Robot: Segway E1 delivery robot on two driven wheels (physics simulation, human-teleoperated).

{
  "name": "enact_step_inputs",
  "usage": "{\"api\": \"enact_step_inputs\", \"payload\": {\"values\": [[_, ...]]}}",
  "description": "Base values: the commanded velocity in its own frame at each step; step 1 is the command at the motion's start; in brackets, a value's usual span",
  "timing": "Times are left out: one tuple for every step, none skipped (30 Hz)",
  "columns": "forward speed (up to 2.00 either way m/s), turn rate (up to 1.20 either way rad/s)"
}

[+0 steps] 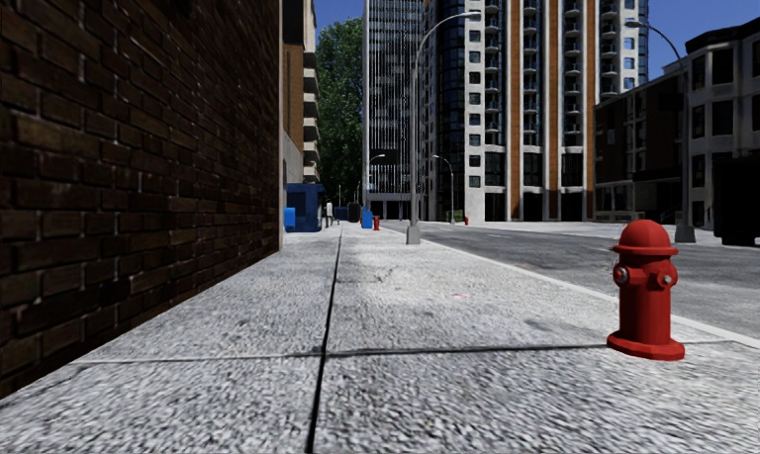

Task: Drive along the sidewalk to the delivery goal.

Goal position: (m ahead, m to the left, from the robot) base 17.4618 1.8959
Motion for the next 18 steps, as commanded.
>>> {"api": "enact_step_inputs", "payload": {"values": [[1.49, 0.0], [1.49, 0.0], [1.49, 0.0], [1.49, 0.0], [1.49, 0.0], [1.49, 0.0], [1.49, 0.0], [1.49, 0.0], [1.49, 0.0], [1.49, 0.0], [1.49, 0.0], [1.49, 0.0], [1.49, 0.0], [1.49, 0.0], [1.49, 0.0], [1.49, 0.0], [1.49, 0.0], [1.49, 0.0]]}}
